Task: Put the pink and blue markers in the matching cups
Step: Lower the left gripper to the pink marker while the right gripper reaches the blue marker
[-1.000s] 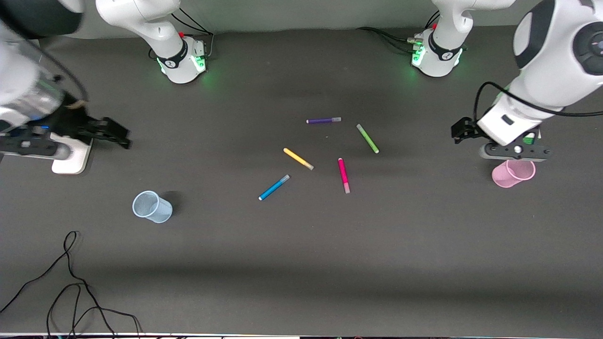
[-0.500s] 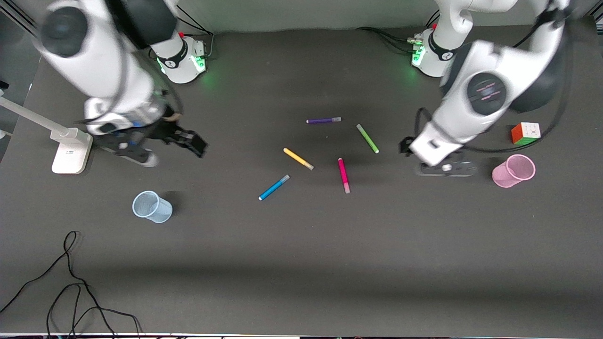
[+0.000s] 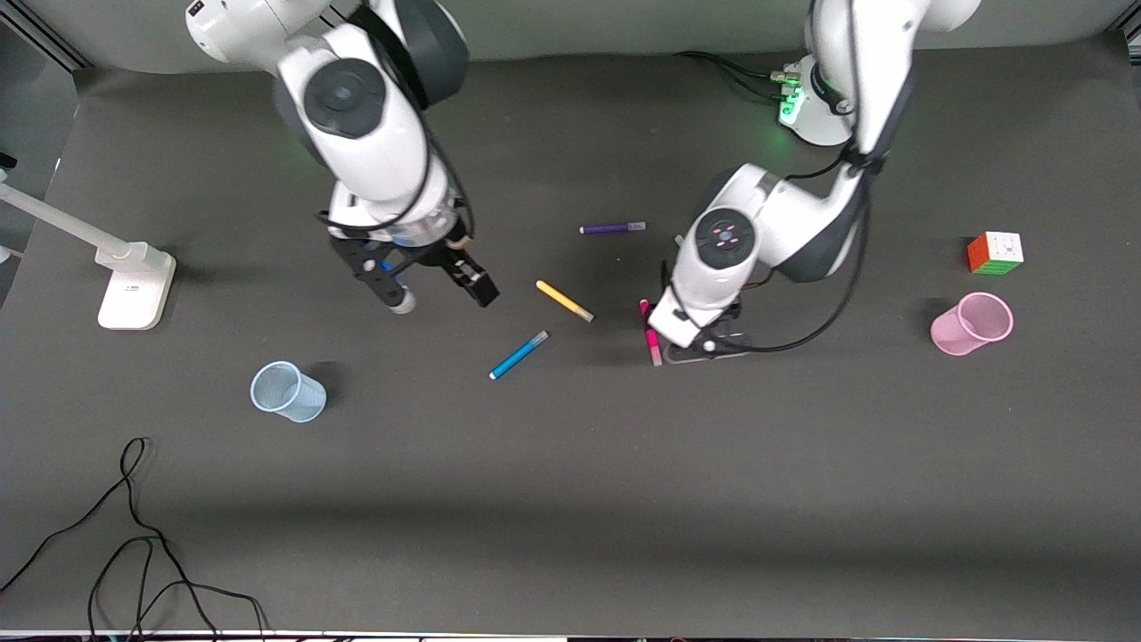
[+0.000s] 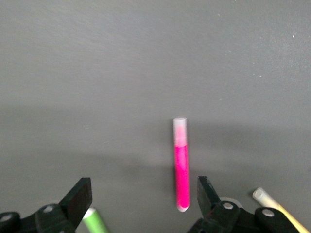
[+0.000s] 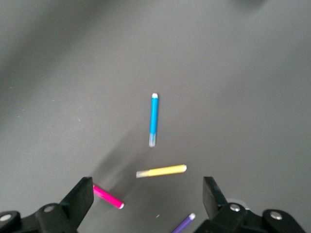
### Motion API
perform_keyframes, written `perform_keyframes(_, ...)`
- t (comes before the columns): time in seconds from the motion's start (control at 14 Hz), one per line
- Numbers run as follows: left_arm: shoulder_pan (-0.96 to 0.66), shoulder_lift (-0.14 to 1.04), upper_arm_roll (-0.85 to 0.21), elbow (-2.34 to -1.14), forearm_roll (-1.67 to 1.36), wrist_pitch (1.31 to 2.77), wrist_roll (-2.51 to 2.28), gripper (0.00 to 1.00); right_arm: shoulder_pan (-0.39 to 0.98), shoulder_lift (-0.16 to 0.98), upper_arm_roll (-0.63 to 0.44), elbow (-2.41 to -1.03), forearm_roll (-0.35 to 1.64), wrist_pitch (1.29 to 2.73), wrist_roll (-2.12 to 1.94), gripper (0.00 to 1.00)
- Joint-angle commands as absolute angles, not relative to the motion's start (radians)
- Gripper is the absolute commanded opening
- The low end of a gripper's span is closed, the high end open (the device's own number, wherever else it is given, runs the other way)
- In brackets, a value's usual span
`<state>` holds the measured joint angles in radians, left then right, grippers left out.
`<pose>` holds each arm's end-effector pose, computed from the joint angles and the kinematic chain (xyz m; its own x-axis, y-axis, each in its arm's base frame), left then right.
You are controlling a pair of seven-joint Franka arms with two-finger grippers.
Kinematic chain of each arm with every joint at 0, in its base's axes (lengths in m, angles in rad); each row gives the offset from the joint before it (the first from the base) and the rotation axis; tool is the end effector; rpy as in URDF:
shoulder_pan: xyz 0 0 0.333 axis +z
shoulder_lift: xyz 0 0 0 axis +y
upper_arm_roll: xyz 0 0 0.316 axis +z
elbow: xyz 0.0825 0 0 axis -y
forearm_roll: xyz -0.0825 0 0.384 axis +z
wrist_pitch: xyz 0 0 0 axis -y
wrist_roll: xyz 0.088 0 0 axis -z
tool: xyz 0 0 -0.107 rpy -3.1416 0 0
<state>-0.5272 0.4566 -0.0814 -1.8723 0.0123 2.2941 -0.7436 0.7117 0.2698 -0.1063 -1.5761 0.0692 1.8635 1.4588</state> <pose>0.5214 -0.3594 0.2670 0.9901 0.1339 -0.0427 0.1340 -0.9910 -0.0027 0.5238 0.3772 0.4861 0.6458 -0.7627 -0.0360 -0.7635 -0.6454 -0.0231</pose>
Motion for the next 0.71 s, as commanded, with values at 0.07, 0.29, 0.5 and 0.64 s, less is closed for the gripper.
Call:
perform_keyframes(0.07, -0.546, 0.54, -0.064, -1.829, 0.025, 2.38, -0.779, 0.97, 0.744, 0.317, -0.12, -1.569, 0.098, 1.884, 1.555, 1.0)
perform_keyframes(0.29, -0.56, 0.592, -0.063, -1.829, 0.023, 2.445, -0.794, 0.96, 0.744, 0.356, -0.12, -1.575, 0.094, 1.908, 1.552, 1.0)
perform_keyframes(0.5, -0.586, 0.641, -0.063, -1.829, 0.025, 2.525, -0.85, 0.95, 0.742, 0.385, -0.12, -1.656, 0.086, 2.058, 1.551, 1.0)
perform_keyframes(0.64, -0.591, 0.641, -0.063, -1.838, 0.026, 2.511, -0.85, 0.92, 0.745, 0.423, -0.12, -1.689, 0.086, 2.143, 1.551, 1.0)
